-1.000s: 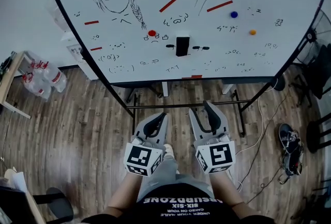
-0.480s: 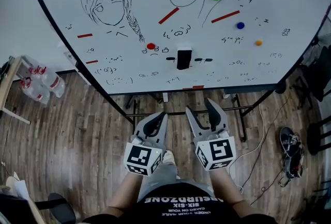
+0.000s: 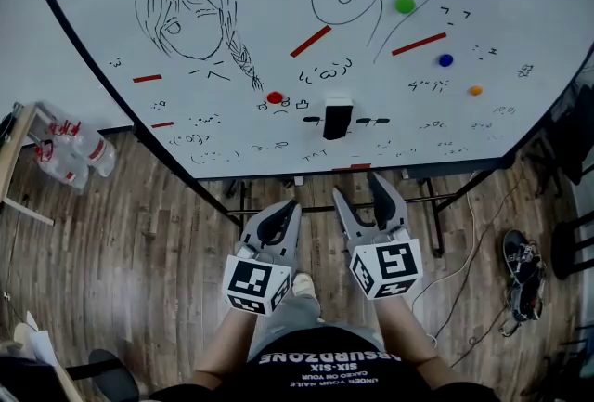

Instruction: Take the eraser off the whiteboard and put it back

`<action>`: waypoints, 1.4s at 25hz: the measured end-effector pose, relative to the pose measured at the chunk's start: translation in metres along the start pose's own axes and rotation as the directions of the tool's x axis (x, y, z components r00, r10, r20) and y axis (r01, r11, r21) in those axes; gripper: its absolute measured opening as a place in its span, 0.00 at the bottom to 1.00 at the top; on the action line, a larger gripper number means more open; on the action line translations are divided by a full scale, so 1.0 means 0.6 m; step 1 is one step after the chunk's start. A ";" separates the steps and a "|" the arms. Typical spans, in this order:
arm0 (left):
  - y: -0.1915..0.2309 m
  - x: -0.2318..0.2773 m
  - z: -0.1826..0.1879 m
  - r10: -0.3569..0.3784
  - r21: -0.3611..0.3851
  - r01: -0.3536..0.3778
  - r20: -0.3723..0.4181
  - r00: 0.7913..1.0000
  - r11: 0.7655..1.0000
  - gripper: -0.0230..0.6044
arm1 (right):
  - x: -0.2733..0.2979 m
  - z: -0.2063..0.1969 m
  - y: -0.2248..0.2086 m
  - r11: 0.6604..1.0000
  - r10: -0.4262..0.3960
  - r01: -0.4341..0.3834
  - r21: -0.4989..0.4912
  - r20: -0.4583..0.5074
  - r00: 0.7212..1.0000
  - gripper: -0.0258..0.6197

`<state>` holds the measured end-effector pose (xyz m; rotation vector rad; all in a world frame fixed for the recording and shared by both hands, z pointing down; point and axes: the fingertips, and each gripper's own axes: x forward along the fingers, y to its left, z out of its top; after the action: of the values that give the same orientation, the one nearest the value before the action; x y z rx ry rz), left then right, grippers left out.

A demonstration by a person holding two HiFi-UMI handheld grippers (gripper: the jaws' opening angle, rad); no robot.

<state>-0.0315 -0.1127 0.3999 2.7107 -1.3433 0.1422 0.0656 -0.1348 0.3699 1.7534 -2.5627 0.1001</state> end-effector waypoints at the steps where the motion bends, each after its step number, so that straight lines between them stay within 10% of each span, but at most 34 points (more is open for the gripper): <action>1: 0.004 0.003 0.002 0.000 0.000 0.000 0.000 1.000 1.000 0.05 | 0.006 0.000 -0.002 1.000 -0.003 0.003 0.001 -0.001 1.000 0.42; 35: 0.125 0.146 0.006 -0.067 0.014 0.067 -0.004 0.998 0.998 0.05 | 0.219 -0.037 -0.085 0.989 -0.144 0.145 0.012 -0.061 0.988 0.48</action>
<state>-0.0384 -0.2272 0.4123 2.7618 -1.2528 0.1509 0.0655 -0.2737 0.4025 1.9042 -2.3920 0.1677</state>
